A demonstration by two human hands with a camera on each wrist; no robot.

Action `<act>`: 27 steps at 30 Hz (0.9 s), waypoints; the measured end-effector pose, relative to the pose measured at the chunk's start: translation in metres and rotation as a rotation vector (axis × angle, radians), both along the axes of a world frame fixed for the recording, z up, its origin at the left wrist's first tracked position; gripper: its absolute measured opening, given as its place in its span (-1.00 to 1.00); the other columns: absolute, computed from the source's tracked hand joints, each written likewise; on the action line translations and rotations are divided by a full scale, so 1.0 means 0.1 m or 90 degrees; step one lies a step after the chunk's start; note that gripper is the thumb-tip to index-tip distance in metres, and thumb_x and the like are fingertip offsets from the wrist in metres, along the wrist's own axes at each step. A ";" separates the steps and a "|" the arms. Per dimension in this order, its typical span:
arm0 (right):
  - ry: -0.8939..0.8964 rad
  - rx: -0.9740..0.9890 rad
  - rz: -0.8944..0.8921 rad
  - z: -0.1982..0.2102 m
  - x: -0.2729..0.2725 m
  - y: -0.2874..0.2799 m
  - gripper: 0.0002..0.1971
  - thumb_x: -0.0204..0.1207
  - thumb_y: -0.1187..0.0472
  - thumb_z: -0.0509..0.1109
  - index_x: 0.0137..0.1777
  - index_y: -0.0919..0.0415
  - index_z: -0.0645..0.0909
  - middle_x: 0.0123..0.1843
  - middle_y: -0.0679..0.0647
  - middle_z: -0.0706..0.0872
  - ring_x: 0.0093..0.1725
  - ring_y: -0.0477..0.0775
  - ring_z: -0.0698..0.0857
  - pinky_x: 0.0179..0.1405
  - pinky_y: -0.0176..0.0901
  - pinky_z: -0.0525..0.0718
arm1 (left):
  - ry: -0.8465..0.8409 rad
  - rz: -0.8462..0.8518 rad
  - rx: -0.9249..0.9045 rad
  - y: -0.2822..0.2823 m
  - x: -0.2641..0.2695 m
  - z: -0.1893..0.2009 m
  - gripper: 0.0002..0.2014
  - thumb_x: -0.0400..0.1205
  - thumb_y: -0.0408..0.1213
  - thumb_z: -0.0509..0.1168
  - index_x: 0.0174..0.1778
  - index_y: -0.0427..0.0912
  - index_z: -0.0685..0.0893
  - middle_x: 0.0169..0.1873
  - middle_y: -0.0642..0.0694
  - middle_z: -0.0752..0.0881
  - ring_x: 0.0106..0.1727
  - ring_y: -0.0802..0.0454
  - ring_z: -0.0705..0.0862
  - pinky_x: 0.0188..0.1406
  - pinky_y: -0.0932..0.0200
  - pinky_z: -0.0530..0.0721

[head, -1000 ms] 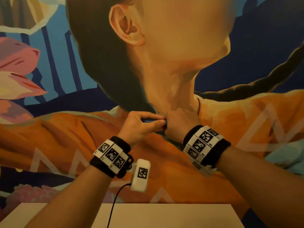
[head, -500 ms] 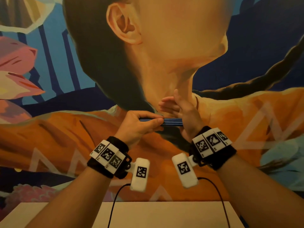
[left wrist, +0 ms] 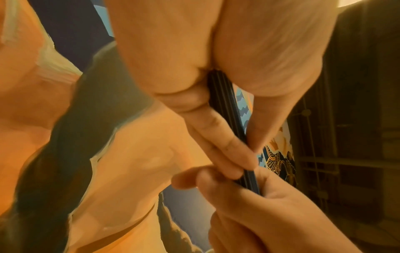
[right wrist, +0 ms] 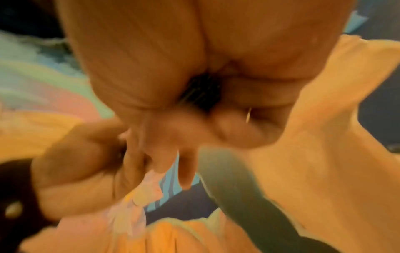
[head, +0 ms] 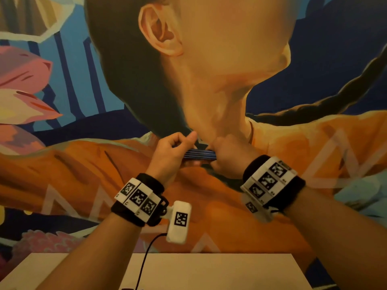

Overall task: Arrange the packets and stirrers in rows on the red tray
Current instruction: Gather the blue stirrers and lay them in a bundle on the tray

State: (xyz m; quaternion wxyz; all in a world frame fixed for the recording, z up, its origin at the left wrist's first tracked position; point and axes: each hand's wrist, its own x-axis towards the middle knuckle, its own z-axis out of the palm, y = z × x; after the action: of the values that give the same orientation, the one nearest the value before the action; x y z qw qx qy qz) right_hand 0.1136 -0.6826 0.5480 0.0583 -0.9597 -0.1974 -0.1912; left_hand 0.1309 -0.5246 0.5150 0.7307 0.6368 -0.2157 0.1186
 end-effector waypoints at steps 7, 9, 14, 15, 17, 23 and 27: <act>-0.034 0.287 0.188 -0.20 0.03 -0.06 -0.66 0.49 -0.01 0.52 0.25 0.03 0.71 0.00 -0.08 0.77 -0.07 -0.20 0.69 -0.12 -0.51 0.60 | -0.042 0.228 -0.016 -0.07 0.03 -0.06 -0.70 0.70 -0.36 0.33 -0.33 -0.19 0.43 -0.61 -0.12 0.52 -0.68 0.05 0.57 -0.76 0.26 0.46; 0.079 0.633 0.252 -0.19 0.02 -0.04 -0.66 0.57 0.04 0.44 0.28 0.17 0.67 0.09 0.06 0.77 -0.01 -0.14 0.75 -0.04 -0.41 0.70 | -0.057 0.236 -0.033 -0.07 0.04 -0.06 -0.72 0.71 -0.38 0.31 -0.30 -0.20 0.43 -0.58 -0.19 0.52 -0.69 0.03 0.57 -0.78 0.26 0.43; 0.211 0.997 0.283 -0.18 0.08 0.10 -0.63 0.73 -0.06 0.15 0.14 0.21 0.64 0.16 0.15 0.79 0.14 0.04 0.79 0.18 0.02 0.74 | -0.066 0.197 -0.019 -0.21 0.00 -0.08 -0.79 0.72 -0.34 0.30 -0.21 -0.23 0.46 -0.52 -0.28 0.51 -0.68 0.00 0.54 -0.79 0.27 0.39; 0.211 0.988 0.287 -0.17 0.07 0.11 -0.67 0.74 -0.01 0.16 0.14 0.21 0.63 0.15 0.14 0.78 0.12 0.03 0.80 0.13 -0.03 0.76 | -0.059 0.185 -0.022 -0.20 0.01 -0.08 -0.76 0.72 -0.34 0.30 -0.23 -0.22 0.44 -0.52 -0.26 0.50 -0.68 0.00 0.54 -0.79 0.28 0.38; 0.234 0.896 0.305 -0.16 0.05 0.09 -0.76 0.70 0.09 0.27 0.22 0.22 0.61 0.14 0.11 0.77 0.03 -0.01 0.80 -0.04 -0.13 0.77 | -0.068 0.179 -0.024 -0.15 0.02 -0.08 -0.72 0.72 -0.37 0.31 -0.29 -0.20 0.40 -0.52 -0.25 0.49 -0.67 -0.02 0.54 -0.78 0.26 0.40; 0.154 0.175 0.119 -0.09 0.07 -0.05 -0.83 0.54 0.15 0.48 0.12 0.05 0.69 -0.13 -0.02 0.77 -0.21 -0.09 0.75 -0.28 -0.31 0.69 | -0.120 0.219 0.018 -0.05 0.02 -0.06 -0.84 0.71 -0.41 0.29 -0.18 -0.26 0.49 -0.50 -0.24 0.49 -0.65 0.06 0.60 -0.71 0.22 0.50; 0.001 -0.011 0.005 -0.13 0.06 -0.05 -0.85 0.63 0.16 0.26 -0.02 -0.07 0.66 -0.31 -0.09 0.59 -0.29 -0.03 0.59 -0.39 -0.21 0.45 | 0.041 0.130 0.015 -0.02 0.14 -0.12 -0.76 0.74 -0.27 0.29 -0.20 -0.16 0.41 -0.43 -0.22 0.54 -0.62 0.05 0.55 -0.73 0.24 0.43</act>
State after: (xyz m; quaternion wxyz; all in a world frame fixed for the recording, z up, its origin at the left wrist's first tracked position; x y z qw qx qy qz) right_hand 0.1193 -0.6874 0.5350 0.0513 -0.9595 -0.2029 -0.1885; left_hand 0.1445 -0.5263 0.5031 0.7140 0.6674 -0.1270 0.1694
